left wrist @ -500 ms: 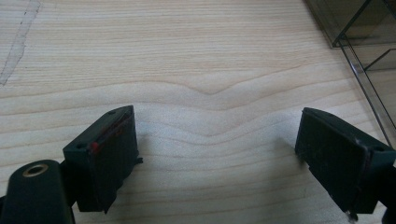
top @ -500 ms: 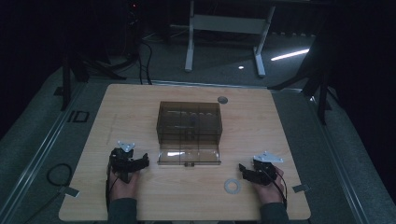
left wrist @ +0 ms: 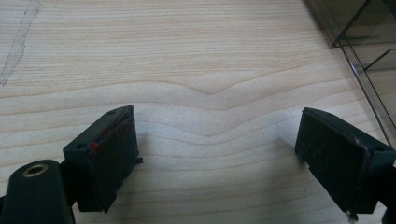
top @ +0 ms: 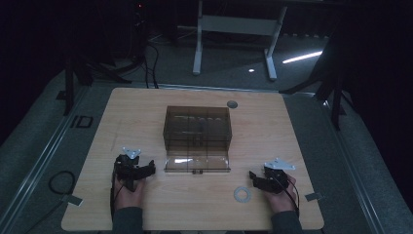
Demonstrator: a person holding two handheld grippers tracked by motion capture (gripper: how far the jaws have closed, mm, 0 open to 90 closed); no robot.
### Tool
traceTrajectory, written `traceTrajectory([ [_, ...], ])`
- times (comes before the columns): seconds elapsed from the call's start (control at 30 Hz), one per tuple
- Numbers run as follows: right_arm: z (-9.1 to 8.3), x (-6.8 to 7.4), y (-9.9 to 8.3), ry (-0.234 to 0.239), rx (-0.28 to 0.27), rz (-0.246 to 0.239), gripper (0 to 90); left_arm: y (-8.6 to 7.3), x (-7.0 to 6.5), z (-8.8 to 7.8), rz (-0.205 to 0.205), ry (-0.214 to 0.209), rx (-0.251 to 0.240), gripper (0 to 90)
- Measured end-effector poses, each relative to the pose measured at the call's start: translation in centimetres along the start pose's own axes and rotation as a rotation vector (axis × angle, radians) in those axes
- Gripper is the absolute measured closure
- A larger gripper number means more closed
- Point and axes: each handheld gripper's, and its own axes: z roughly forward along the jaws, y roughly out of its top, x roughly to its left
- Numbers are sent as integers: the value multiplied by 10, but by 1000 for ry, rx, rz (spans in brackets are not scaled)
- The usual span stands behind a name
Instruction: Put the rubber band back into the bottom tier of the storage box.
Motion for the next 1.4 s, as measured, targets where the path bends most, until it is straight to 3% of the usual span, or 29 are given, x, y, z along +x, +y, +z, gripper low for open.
traceTrajectory([
  [0.4, -3, -1, 14, 42, 110, -57, 498, 0, 0, 0, 0, 0, 0, 129],
  [0.73, -14, 6, 31, 70, 164, -89, 529, 0, 0, 0, 0, 0, 0, 129],
  [1.03, -20, 1, 42, 112, 207, -72, 546, 0, 0, 0, -4, 0, -3, 129],
  [1.4, -19, 2, 49, 130, 281, -142, 566, 0, 0, 0, -3, 0, -2, 129],
])
